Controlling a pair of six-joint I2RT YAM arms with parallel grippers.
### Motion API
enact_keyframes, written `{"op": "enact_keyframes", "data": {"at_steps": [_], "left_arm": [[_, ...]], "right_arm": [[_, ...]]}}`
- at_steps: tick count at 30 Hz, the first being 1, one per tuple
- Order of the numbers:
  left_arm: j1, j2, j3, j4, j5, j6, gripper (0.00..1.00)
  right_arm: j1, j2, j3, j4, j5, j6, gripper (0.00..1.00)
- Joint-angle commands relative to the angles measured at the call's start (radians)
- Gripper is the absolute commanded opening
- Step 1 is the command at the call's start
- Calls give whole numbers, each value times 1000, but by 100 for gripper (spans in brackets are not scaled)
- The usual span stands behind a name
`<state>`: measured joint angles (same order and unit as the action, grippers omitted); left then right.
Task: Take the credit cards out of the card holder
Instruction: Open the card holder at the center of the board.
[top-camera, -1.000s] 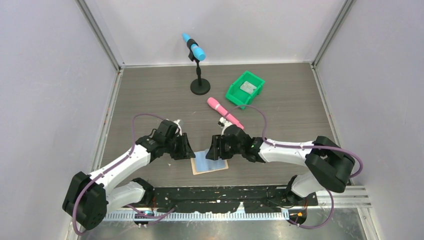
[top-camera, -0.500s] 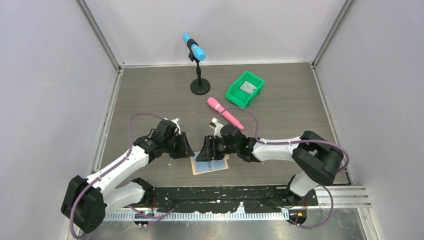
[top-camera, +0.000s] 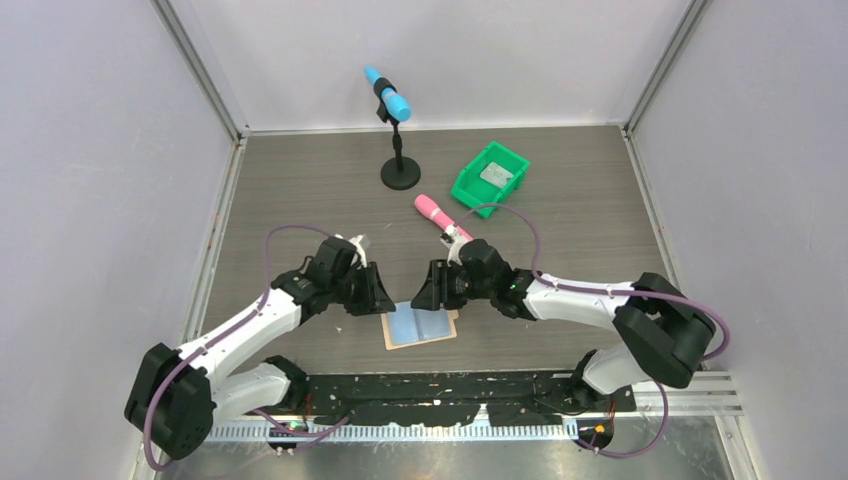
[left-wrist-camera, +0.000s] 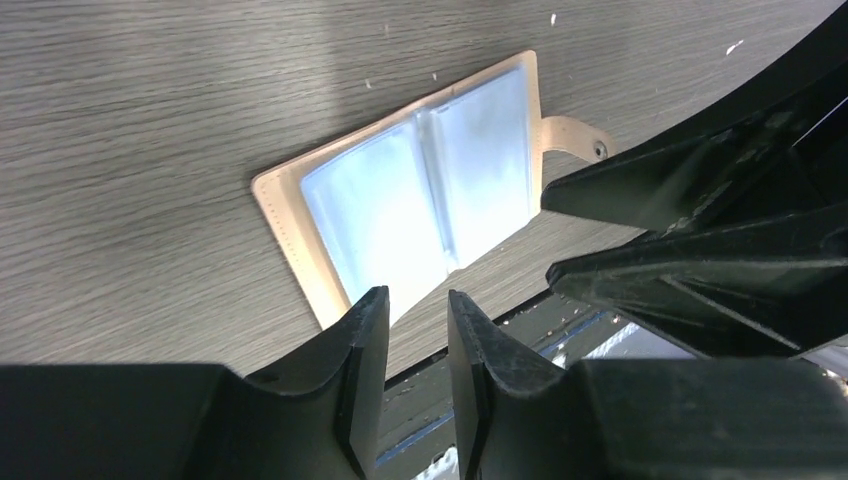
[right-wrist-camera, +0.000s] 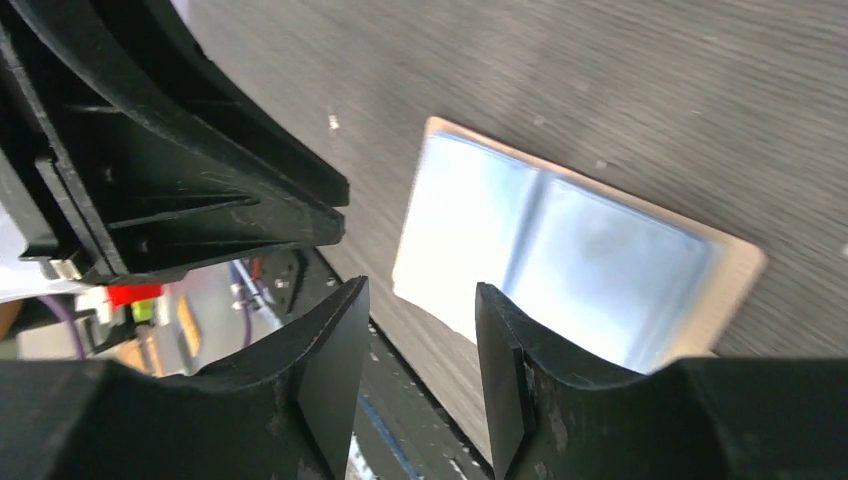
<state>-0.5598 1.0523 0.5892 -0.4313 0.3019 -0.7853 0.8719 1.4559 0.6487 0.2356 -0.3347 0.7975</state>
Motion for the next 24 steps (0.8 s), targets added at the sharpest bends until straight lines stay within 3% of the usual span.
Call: {"op": "enact_keyframes", "data": {"at_steps": [1, 4, 11, 24], "left_arm": [[-18, 48, 3, 110, 52, -9, 29], [-18, 102, -10, 139, 54, -11, 28], [-20, 204, -38, 161, 32, -1, 25], [-20, 247, -69, 176, -2, 2, 24]], "right_arm": [[-4, -64, 13, -183, 135, -99, 51], [-4, -61, 25, -270, 197, -119, 52], [-4, -46, 23, -301, 219, -114, 51], [-4, 37, 14, -204, 161, -84, 50]]}}
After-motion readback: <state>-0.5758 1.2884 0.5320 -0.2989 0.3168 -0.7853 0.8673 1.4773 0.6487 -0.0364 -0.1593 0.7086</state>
